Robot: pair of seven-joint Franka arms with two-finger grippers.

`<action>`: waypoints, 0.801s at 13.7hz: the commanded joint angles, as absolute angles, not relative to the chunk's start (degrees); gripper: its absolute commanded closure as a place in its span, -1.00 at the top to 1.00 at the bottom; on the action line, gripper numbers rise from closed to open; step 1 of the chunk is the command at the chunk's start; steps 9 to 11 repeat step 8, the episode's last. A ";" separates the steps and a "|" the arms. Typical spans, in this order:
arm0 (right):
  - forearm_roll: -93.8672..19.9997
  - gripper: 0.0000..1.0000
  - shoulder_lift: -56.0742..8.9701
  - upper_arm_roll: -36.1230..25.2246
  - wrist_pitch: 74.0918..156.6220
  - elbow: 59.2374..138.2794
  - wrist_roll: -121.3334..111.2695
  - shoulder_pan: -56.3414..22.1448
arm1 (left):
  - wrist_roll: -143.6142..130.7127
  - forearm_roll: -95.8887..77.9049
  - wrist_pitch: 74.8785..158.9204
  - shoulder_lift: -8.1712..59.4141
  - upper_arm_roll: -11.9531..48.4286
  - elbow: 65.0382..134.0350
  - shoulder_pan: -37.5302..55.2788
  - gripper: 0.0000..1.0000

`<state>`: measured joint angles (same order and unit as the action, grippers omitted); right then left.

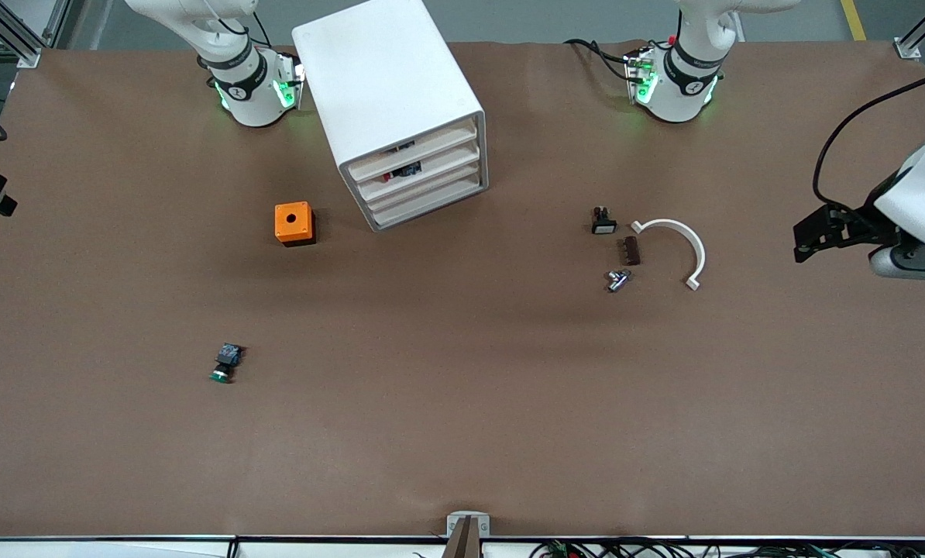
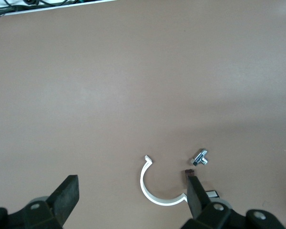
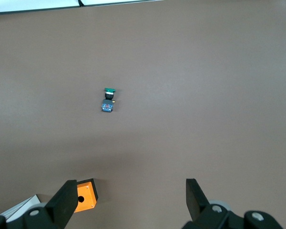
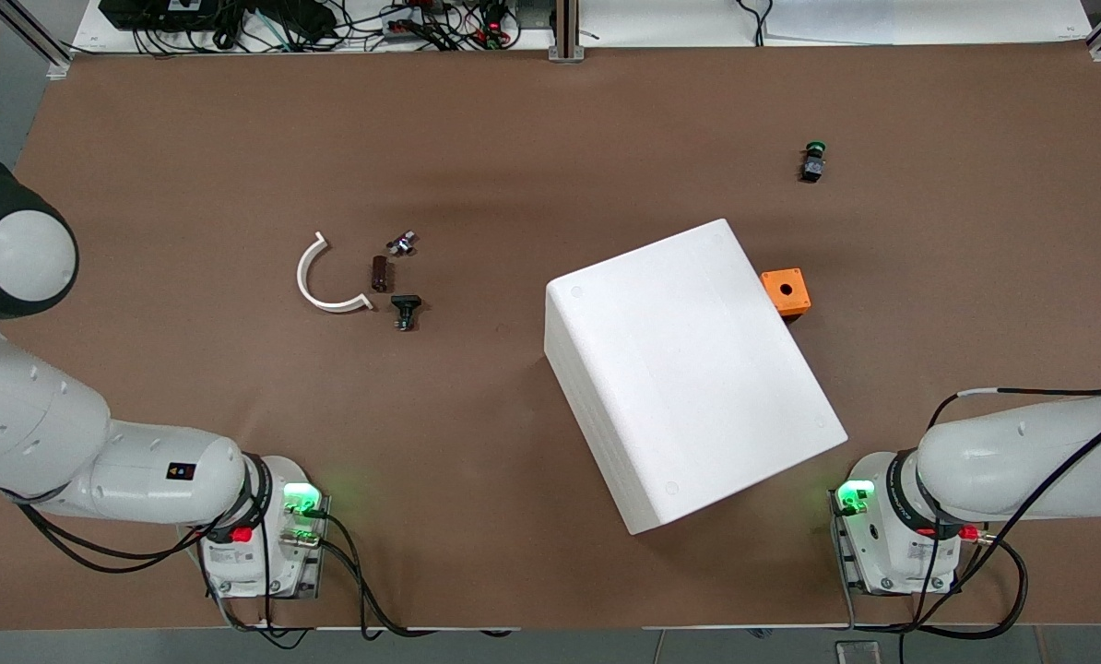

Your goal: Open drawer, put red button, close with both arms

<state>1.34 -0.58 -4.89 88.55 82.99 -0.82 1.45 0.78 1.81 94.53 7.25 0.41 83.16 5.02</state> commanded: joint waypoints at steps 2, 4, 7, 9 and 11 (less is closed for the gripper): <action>1.76 1.00 -0.62 -4.66 87.98 82.27 -0.79 1.67 | -5.96 1.84 91.85 3.26 1.84 84.73 3.96 1.00; 1.85 1.00 -0.62 -4.66 87.98 82.27 -0.79 1.67 | -6.15 1.93 89.14 3.07 1.93 84.38 4.13 1.00; 1.85 1.00 -0.62 -4.66 87.98 82.27 -0.79 1.67 | -7.20 1.67 87.81 3.69 2.20 82.62 5.09 1.00; 1.85 1.00 -0.62 -4.66 87.98 82.27 -0.79 1.67 | -8.08 1.58 87.63 3.69 2.37 82.53 5.01 1.00; 1.85 1.00 -0.62 -4.66 87.98 82.27 -0.79 1.67 | -8.08 1.58 87.63 3.69 2.37 82.53 5.01 1.00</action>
